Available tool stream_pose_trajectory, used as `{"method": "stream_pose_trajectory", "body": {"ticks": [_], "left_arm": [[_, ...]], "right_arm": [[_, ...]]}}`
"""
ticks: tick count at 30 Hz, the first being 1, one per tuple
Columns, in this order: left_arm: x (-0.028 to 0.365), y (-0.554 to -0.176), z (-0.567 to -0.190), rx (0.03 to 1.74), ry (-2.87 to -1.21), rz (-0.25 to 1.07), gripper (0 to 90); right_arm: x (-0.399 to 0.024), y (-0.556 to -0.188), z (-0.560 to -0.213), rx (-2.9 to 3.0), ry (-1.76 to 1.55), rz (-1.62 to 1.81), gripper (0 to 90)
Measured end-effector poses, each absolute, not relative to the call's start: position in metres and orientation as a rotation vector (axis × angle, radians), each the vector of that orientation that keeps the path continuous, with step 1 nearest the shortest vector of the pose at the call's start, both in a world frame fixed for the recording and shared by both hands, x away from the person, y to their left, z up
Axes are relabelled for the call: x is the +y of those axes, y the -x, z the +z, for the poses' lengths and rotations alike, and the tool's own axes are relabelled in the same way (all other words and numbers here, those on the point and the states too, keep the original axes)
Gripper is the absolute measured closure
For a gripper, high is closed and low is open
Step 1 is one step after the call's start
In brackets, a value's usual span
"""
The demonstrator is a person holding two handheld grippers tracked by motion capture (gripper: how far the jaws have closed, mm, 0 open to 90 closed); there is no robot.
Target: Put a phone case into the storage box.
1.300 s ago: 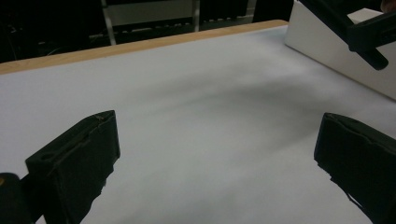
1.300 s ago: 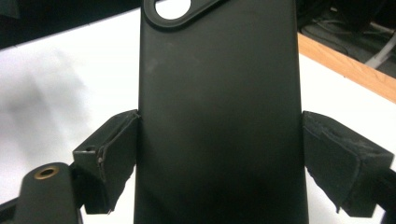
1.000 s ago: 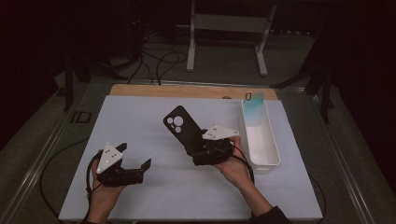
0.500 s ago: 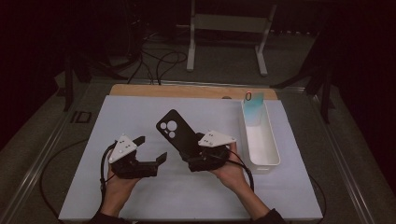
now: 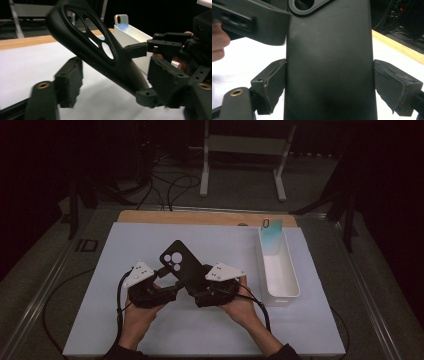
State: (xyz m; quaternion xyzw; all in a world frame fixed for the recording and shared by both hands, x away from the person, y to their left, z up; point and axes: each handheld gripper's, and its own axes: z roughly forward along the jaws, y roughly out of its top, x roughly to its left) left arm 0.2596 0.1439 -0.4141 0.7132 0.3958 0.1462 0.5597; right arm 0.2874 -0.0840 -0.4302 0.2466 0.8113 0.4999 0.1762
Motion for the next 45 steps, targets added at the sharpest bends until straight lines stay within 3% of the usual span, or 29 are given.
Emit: {"method": "stream_pose_trajectory", "body": {"ticks": [9,17,26,45], "left_arm": [[0.14,-0.264,-0.417,0.951,-1.679,0.303,56.0],[0.138,-0.267,-0.418,0.952,-1.665,0.265,64.7],[0.132,-0.268,-0.419,0.929,-1.653,0.236,82.3],[0.13,-0.267,-0.417,0.932,-1.657,0.276,84.5]], "right_arm": [[-0.08,-0.285,-0.43,2.269,-0.694,1.454,14.8],[-0.077,-0.284,-0.433,2.264,-0.688,1.457,14.7],[-0.069,-0.281,-0.434,2.261,-0.683,1.466,14.5],[-0.076,-0.285,-0.433,2.316,-0.733,1.488,9.6]]}}
